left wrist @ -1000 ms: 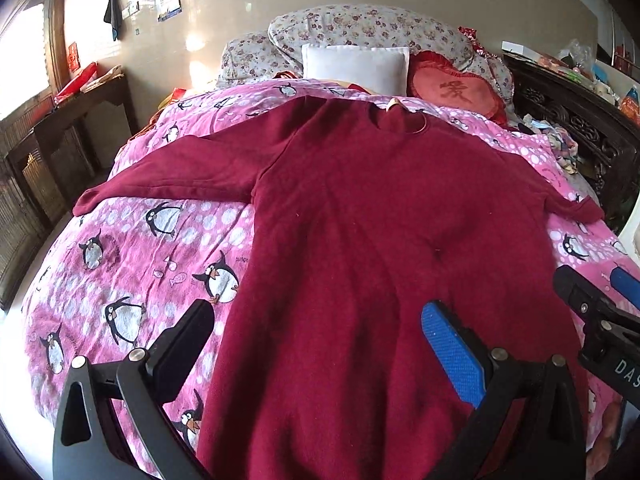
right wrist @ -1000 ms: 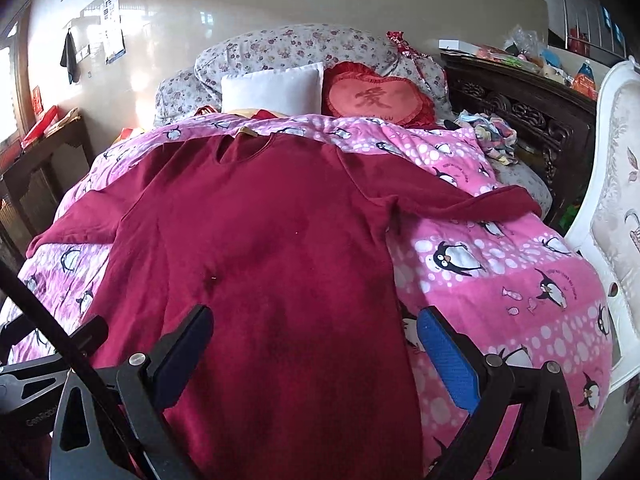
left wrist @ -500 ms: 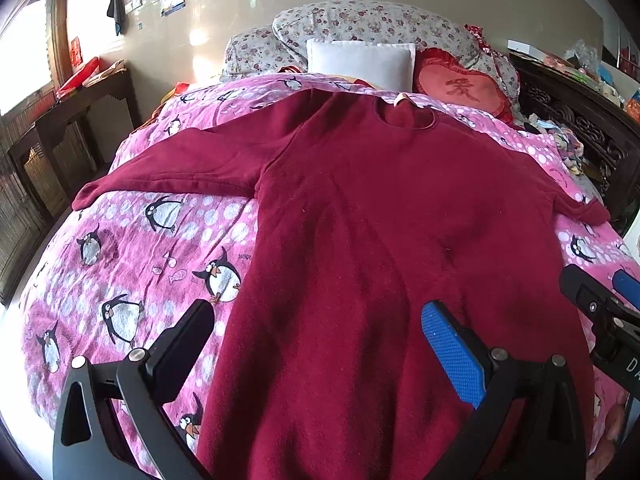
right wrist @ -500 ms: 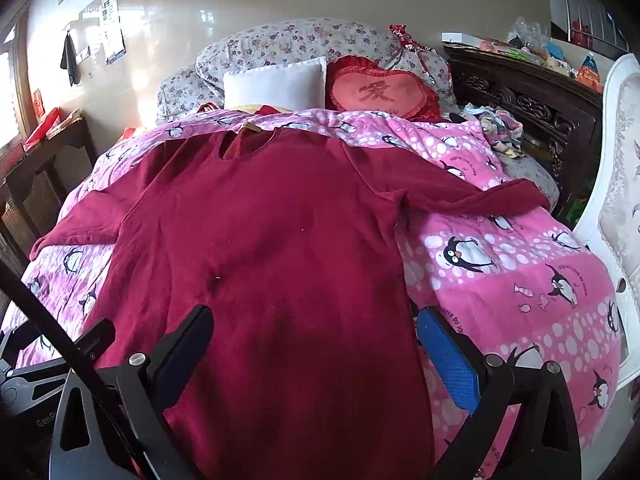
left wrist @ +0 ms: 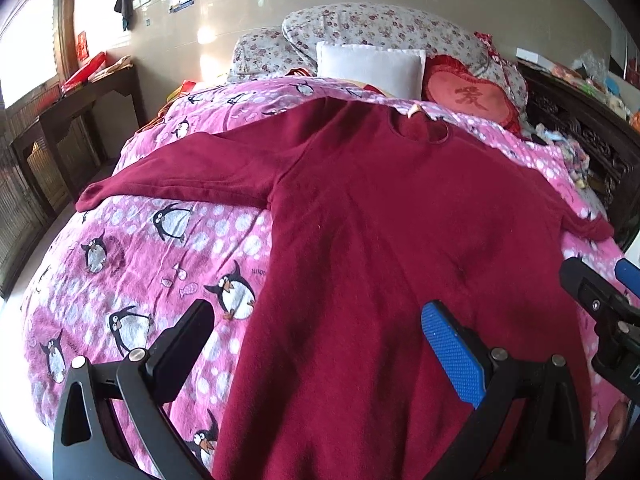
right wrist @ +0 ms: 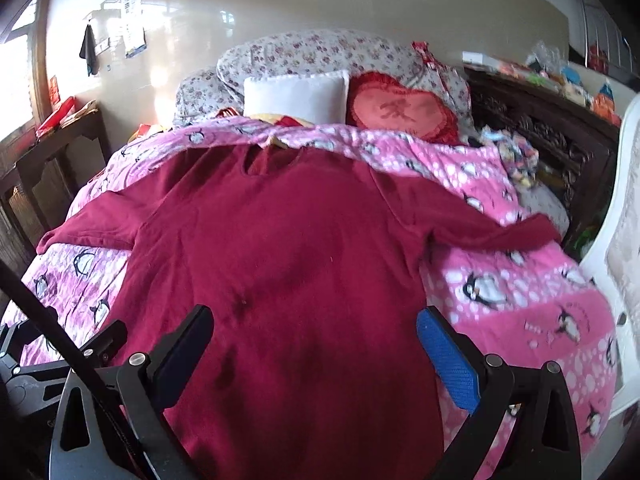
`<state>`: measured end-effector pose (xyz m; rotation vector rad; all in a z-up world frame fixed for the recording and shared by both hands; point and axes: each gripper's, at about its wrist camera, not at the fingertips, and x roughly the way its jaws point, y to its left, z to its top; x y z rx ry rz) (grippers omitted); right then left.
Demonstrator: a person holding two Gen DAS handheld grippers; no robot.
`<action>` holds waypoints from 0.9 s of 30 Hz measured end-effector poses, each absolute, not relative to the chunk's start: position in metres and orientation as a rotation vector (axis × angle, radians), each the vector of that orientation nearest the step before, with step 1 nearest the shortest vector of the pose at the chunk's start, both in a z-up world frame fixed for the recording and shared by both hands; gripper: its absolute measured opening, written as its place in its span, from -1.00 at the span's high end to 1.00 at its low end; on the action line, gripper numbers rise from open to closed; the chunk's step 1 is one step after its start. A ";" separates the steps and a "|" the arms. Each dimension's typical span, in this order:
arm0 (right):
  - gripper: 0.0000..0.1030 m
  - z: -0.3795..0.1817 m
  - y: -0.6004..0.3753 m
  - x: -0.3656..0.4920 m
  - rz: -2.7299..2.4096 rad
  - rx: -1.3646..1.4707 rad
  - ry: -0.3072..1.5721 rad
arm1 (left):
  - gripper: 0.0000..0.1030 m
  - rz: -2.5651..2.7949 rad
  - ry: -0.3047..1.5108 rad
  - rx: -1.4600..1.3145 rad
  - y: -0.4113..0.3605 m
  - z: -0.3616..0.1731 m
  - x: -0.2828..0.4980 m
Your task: Fold small clothes
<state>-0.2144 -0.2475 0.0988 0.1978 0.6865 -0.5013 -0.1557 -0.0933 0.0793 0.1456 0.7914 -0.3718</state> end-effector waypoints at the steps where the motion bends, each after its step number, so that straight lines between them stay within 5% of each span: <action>1: -1.00 0.100 -0.246 -0.213 -0.503 0.193 0.683 | -1.00 -0.367 0.785 0.142 -0.092 0.081 -0.155; 27: -1.00 0.085 -0.250 -0.213 -0.471 0.261 0.705 | -1.00 -0.363 0.807 0.127 -0.093 0.078 -0.150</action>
